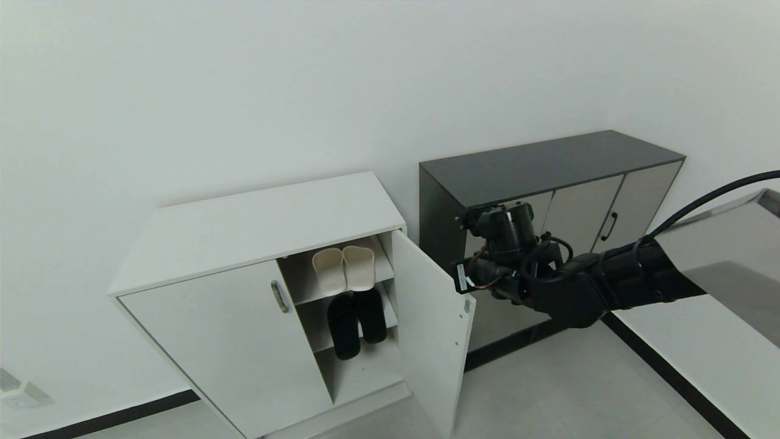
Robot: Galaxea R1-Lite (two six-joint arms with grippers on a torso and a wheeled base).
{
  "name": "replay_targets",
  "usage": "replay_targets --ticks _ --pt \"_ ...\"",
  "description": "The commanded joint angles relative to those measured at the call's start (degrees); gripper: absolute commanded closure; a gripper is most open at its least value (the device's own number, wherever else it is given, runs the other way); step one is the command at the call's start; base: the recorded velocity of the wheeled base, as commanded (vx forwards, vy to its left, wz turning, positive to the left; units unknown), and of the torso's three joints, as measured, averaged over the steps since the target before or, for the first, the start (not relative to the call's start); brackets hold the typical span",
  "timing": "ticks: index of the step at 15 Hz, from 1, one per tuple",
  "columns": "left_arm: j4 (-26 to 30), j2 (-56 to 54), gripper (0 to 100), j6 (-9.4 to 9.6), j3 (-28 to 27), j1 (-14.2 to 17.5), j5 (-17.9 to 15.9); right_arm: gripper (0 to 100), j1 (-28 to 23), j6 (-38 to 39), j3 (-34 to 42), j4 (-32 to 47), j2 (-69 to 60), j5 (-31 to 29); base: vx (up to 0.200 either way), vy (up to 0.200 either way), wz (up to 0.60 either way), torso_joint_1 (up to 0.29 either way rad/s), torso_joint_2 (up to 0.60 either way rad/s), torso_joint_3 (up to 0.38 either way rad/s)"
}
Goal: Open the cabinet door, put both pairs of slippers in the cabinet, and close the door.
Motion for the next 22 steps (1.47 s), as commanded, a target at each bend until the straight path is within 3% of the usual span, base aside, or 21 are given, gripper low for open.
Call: replay_targets --ticks 1,8,16,22 --pt "0.0 0.0 100 -0.01 0.0 0.0 0.0 100 -1.6 -0.1 -0.8 -0.1 1.7 0.1 0.000 0.000 0.00 0.000 0.00 0.000" --pt "0.0 0.0 100 -0.01 0.0 0.0 0.0 100 -2.3 0.1 -1.3 -0.1 6.0 0.6 0.000 0.000 0.00 0.000 0.00 0.000" --pt "0.0 0.0 100 -0.01 0.0 0.0 0.0 100 7.8 1.4 0.6 -0.2 3.3 1.1 0.000 0.000 0.00 0.000 0.00 0.000" --pt "0.0 0.0 100 -0.01 0.0 0.0 0.0 100 6.4 1.1 1.0 -0.5 -2.6 1.5 0.000 0.000 0.00 0.000 0.00 0.000"
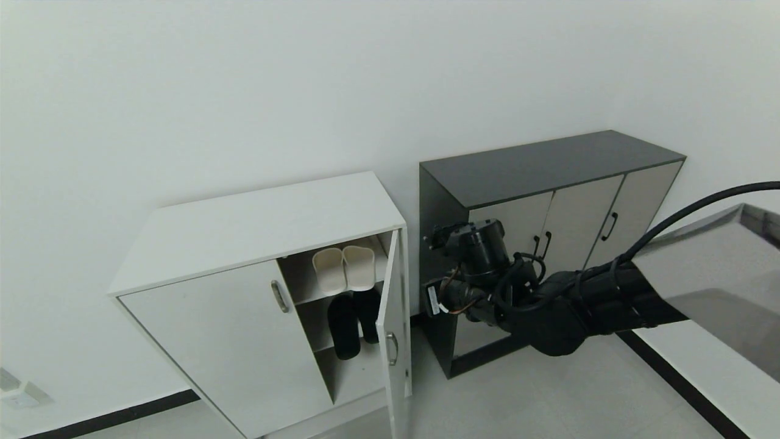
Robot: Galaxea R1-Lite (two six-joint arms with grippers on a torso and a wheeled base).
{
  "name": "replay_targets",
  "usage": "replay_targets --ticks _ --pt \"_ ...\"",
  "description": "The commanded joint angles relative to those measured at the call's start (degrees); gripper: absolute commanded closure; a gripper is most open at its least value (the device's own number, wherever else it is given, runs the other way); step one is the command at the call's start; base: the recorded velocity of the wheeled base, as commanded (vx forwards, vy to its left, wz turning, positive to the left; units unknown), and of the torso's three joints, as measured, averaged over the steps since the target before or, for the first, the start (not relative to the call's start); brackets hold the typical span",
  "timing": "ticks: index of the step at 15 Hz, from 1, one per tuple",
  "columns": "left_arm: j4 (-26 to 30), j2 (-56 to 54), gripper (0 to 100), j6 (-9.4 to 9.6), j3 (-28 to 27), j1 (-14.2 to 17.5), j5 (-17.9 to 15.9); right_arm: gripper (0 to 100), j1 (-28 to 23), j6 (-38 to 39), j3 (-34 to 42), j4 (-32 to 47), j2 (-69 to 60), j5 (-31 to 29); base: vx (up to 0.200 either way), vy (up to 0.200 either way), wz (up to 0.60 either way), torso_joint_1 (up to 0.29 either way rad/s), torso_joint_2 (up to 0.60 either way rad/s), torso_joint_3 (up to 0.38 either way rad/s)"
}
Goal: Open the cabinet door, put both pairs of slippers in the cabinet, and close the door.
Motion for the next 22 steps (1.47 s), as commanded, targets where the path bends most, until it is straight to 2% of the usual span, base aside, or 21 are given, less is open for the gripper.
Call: replay_targets --ticks 1,2,11,13,15,22 --pt "0.0 0.0 100 -0.01 0.0 0.0 0.0 100 -0.6 -0.1 0.0 0.0 -3.2 0.1 0.000 0.000 0.00 0.000 0.00 0.000" --pt "0.0 0.0 100 -0.01 0.0 0.0 0.0 100 -0.6 -0.1 0.1 0.0 -3.3 0.1 0.000 0.000 0.00 0.000 0.00 0.000" --pt "0.0 0.0 100 -0.01 0.0 0.0 0.0 100 -0.4 -0.1 1.8 0.0 -3.9 2.2 0.000 0.000 0.60 0.003 0.00 0.001" --pt "-0.1 0.0 100 -0.01 0.0 0.0 0.0 100 -0.6 -0.2 3.5 0.0 -4.4 4.7 0.000 0.000 0.00 0.000 0.00 0.000" --pt "0.0 0.0 100 -0.01 0.0 0.0 0.0 100 -1.0 -0.2 4.7 -0.2 -5.4 4.7 0.000 0.000 0.00 0.000 0.00 0.000" --pt "0.0 0.0 100 0.08 0.0 0.0 -0.1 100 -3.8 -4.2 21.6 -0.8 -14.7 6.3 0.029 0.000 0.00 0.000 0.00 0.000"
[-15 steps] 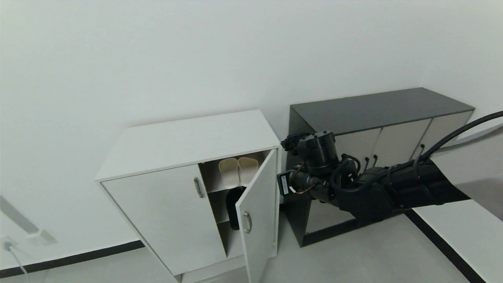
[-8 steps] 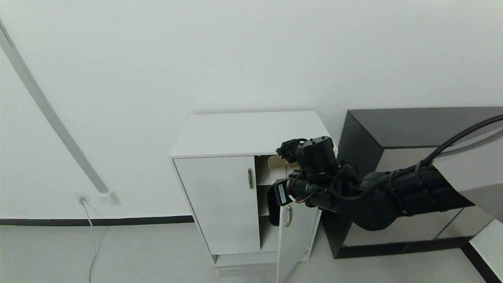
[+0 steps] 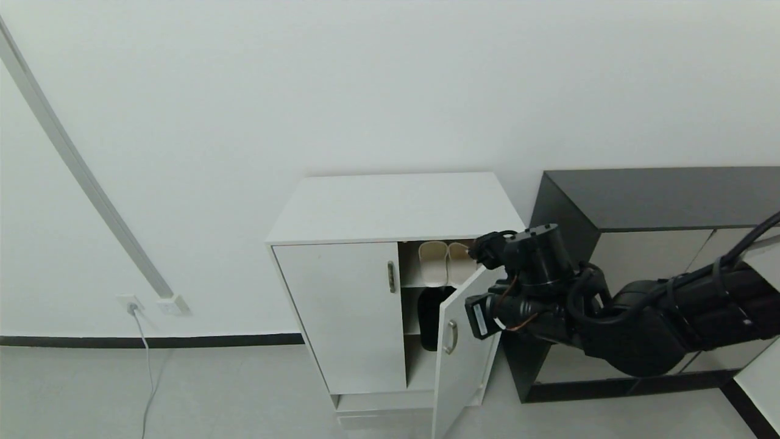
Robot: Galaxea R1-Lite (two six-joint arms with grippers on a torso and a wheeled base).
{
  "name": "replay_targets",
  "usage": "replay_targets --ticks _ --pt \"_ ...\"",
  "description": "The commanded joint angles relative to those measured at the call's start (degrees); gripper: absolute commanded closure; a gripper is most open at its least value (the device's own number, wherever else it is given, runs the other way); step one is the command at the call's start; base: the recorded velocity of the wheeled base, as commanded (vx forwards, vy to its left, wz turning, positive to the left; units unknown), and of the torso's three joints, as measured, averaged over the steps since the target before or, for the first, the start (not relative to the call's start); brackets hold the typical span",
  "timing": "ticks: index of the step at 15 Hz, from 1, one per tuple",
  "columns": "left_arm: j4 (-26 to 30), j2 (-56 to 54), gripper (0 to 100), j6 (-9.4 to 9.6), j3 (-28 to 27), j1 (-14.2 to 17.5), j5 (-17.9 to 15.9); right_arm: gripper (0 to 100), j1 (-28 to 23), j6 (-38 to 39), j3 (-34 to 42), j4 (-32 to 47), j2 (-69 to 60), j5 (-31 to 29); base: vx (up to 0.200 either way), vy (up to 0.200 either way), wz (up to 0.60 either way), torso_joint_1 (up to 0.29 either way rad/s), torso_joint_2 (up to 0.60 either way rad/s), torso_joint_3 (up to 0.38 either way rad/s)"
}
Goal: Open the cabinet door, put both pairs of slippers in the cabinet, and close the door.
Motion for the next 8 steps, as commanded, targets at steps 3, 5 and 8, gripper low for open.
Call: replay_targets --ticks 3,5,8 --pt "0.0 0.0 100 0.04 0.0 0.0 -0.1 100 -0.4 -1.4 9.7 -1.5 -4.4 0.3 0.200 0.000 0.00 -0.009 -0.01 0.004" --pt "0.0 0.0 100 -0.05 0.0 0.0 0.0 100 -0.3 -1.4 11.0 -1.6 -3.5 0.3 0.100 0.000 0.00 0.001 0.00 0.001" --pt "0.0 0.0 100 -0.05 0.0 0.0 0.0 100 0.0 -1.3 11.1 -2.7 -0.4 0.2 0.000 0.000 0.00 0.000 0.00 0.000"
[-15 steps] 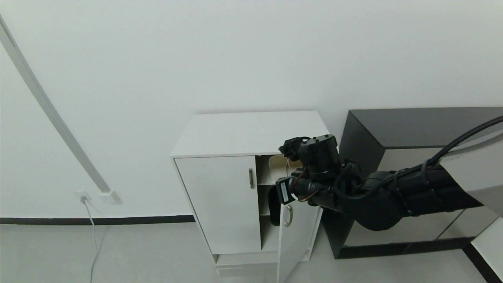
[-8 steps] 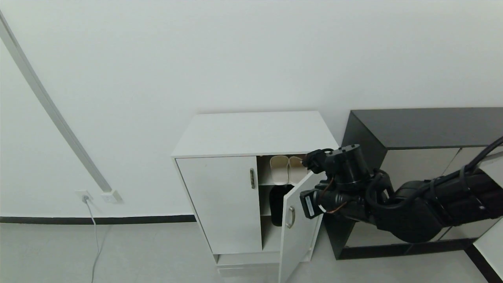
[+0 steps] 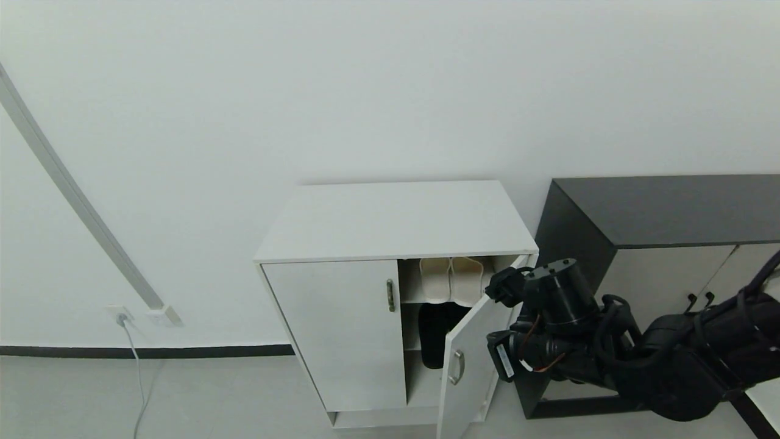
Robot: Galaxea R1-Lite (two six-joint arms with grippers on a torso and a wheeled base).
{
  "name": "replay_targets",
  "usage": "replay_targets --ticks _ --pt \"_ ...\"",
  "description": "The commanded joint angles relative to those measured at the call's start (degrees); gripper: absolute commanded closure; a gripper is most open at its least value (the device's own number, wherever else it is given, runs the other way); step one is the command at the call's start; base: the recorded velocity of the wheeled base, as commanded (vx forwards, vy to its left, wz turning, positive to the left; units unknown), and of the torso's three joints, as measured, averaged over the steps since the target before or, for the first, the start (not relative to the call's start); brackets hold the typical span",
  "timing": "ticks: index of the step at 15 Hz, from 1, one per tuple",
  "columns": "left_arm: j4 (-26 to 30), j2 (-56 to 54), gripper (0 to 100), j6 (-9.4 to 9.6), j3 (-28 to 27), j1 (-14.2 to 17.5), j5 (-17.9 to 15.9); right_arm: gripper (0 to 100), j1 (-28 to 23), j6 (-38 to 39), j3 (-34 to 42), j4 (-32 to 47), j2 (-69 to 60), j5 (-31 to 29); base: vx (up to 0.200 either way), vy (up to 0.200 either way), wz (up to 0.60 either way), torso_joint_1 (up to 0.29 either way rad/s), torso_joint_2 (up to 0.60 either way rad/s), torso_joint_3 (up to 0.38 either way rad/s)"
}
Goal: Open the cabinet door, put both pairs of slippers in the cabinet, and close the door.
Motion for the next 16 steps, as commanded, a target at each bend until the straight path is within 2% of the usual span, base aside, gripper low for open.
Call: replay_targets --ticks 1,4,9,12,16 --pt "0.0 0.0 100 -0.01 0.0 0.0 0.0 100 0.2 0.1 -0.4 -1.6 3.6 0.1 0.000 0.000 0.00 0.000 0.00 0.000" --pt "0.0 0.0 100 -0.10 0.0 0.0 0.0 100 0.2 0.1 -1.9 -8.5 9.6 -0.1 0.000 0.000 0.00 0.000 0.00 0.000" --pt "0.0 0.0 100 -0.01 0.0 0.0 0.0 100 -0.3 0.6 -5.1 -11.6 14.8 0.0 0.000 0.000 0.00 0.000 0.00 0.000" --pt "0.0 0.0 100 0.43 0.1 0.0 0.0 100 -0.7 0.6 -9.0 -18.0 19.8 -0.3 0.000 0.000 0.00 0.000 0.00 0.000" --pt "-0.1 0.0 100 -0.01 0.0 0.0 0.0 100 -1.6 0.6 -13.1 -18.6 21.5 -0.4 0.000 0.000 0.00 0.000 0.00 0.000"
